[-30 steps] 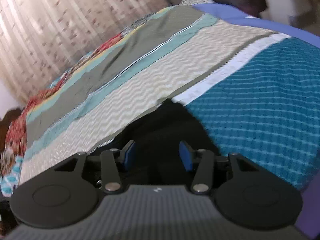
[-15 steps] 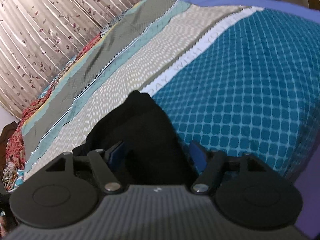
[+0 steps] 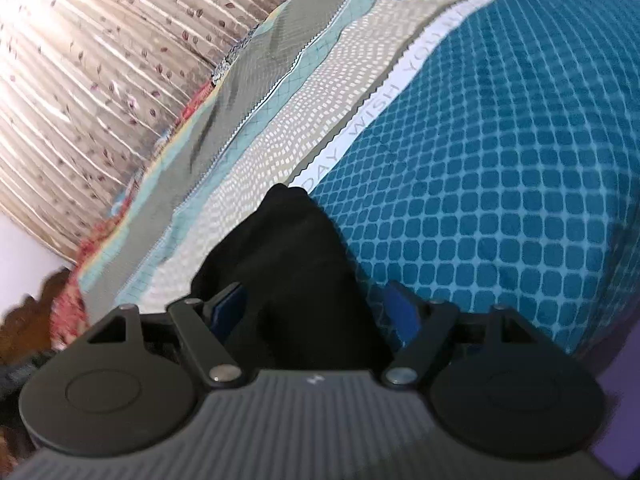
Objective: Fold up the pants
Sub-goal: 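Grasp the pants end with the right gripper and lift it, then fold the held pants end over the bundle with the right gripper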
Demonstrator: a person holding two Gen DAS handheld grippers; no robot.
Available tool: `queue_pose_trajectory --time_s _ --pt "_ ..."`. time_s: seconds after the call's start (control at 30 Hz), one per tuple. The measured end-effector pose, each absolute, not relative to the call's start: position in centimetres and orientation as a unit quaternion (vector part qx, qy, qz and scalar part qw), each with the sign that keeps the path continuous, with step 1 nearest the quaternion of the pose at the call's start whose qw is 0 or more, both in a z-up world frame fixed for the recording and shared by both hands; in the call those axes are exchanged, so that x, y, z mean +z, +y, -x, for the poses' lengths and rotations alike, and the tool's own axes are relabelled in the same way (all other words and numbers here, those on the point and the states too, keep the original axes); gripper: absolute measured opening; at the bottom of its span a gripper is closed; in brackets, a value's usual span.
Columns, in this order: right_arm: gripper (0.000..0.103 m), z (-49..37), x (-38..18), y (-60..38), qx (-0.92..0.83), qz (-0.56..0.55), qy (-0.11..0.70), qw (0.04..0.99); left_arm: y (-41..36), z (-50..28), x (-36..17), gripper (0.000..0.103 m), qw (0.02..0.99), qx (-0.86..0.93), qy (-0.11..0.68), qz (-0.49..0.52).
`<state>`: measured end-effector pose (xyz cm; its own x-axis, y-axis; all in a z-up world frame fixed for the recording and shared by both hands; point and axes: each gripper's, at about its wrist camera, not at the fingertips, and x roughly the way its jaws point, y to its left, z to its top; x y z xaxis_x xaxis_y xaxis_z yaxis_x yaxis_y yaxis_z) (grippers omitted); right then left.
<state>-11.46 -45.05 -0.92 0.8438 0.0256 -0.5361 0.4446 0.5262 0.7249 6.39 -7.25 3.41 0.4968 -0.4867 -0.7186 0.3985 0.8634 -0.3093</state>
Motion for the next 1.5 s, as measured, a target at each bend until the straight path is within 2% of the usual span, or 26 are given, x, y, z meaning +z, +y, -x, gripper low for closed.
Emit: queue_pose_trajectory --time_s 0.1,0.13,0.3,0.37,0.4,0.43,0.5,0.53,0.63,0.8,1.0,1.03,1.07,1.1,1.13,1.2,1.5 --pt "0.078 12.4 -1.5 -45.7 -0.112 -0.513 0.236 0.818 -5.6 -7.0 -0.4 0.072 0.845 -0.231 0.477 0.071" --pt "0.078 12.6 -1.6 -45.8 -0.108 -0.522 0.234 0.813 -5.3 -6.4 -1.0 0.072 0.85 -0.237 0.465 0.073" --pt "0.077 12.8 -1.8 -45.0 -0.096 -0.531 0.23 0.81 -7.1 -5.0 -0.3 0.073 0.862 -0.23 0.451 0.01" --pt "0.062 12.5 -1.4 -44.3 -0.104 -0.511 0.242 0.818 -7.3 -5.1 1.0 0.073 0.858 -0.238 0.455 0.019" --pt "0.043 12.2 -1.3 -44.0 -0.107 -0.5 0.255 0.821 -7.2 -5.0 1.7 0.073 0.857 -0.243 0.454 0.028" --pt "0.031 12.1 -1.2 -43.7 -0.109 -0.491 0.263 0.823 -7.1 -5.1 2.6 0.074 0.858 -0.248 0.449 0.037" --pt "0.025 12.3 -0.4 -43.1 -0.108 -0.481 0.257 0.831 -7.1 -5.1 5.2 0.076 0.862 -0.26 0.432 0.055" --pt "0.023 12.3 0.4 -42.5 -0.102 -0.468 0.252 0.841 -7.5 -5.2 6.3 0.082 0.863 -0.267 0.424 0.058" --pt "0.022 11.8 3.0 -40.3 -0.085 -0.409 0.242 0.876 -10.0 -5.5 9.8 0.101 0.869 -0.288 0.4 0.042" --pt "0.021 10.0 6.5 -34.4 -0.055 -0.271 0.243 0.93 -17.6 -6.7 12.2 0.103 0.831 -0.348 0.434 0.005" --pt "0.021 8.7 7.3 -30.3 -0.042 -0.179 0.258 0.949 -24.8 -7.5 9.6 0.103 0.786 -0.363 0.493 -0.085" --pt "0.02 8.7 7.5 -29.7 -0.04 -0.164 0.258 0.951 -25.2 -7.2 9.4 0.093 0.788 -0.358 0.491 -0.101" --pt "0.02 8.7 7.9 -29.3 -0.035 -0.152 0.257 0.954 -25.2 -7.1 9.1 0.08 0.794 -0.346 0.487 -0.116" --pt "0.02 8.6 8.3 -28.7 -0.028 -0.143 0.254 0.956 -24.8 -7.1 8.8 0.042 0.795 -0.338 0.488 -0.122" --pt "0.02 8.5 8.5 -28.2 -0.02 -0.137 0.251 0.958 -24.1 -7.3 8.6 0.023 0.792 -0.337 0.497 -0.115" --pt "0.019 8.7 9.1 -27.4 -0.002 -0.127 0.245 0.961 -21.2 -7.8 9.1 0.018 0.796 -0.34 0.495 -0.078" --pt "0.019 6.0 11.0 -20.6 0.125 -0.085 0.232 0.961 -6.8 -8.3 11.8 0.018 0.837 -0.317 0.445 0.036"
